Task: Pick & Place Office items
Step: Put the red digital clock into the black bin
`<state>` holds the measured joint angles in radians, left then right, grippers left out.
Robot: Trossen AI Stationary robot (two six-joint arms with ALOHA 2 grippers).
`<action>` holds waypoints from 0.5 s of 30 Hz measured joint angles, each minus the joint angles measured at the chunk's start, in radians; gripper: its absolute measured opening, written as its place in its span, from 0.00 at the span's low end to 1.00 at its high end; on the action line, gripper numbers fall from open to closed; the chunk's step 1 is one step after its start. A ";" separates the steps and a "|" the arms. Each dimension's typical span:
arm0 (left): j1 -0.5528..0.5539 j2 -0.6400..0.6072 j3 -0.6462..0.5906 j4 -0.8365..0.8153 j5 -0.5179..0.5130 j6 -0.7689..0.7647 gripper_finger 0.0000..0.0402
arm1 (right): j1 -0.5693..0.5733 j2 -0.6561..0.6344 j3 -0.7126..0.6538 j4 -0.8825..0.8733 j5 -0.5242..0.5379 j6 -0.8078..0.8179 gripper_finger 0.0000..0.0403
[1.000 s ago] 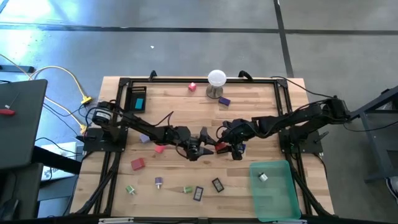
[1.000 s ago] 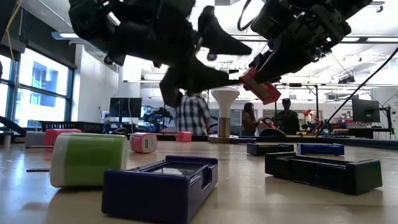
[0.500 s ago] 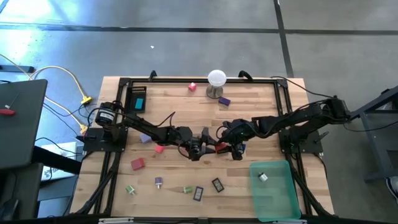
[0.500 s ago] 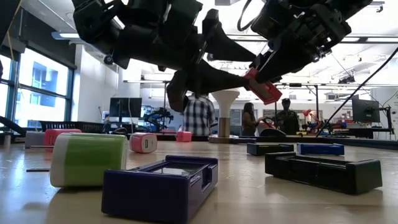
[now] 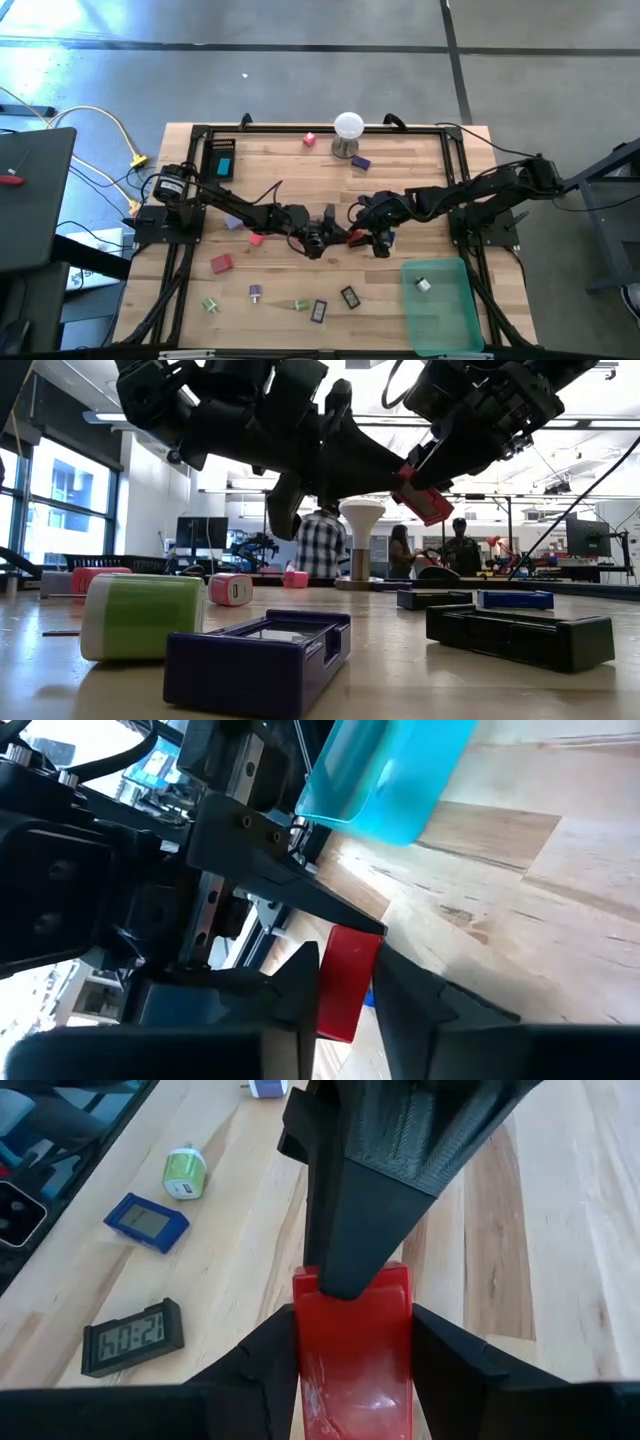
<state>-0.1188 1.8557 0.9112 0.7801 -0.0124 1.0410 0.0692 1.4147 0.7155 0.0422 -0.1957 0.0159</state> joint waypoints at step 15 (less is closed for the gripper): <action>-0.030 0.000 -0.001 -0.071 -0.127 -0.145 0.12 | 0.004 0.000 0.000 -0.010 0.119 0.058 0.60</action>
<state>-0.1490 1.8561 0.9104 0.7096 -0.1390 0.8959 0.0731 1.4147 0.7155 0.0323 -0.0770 0.0742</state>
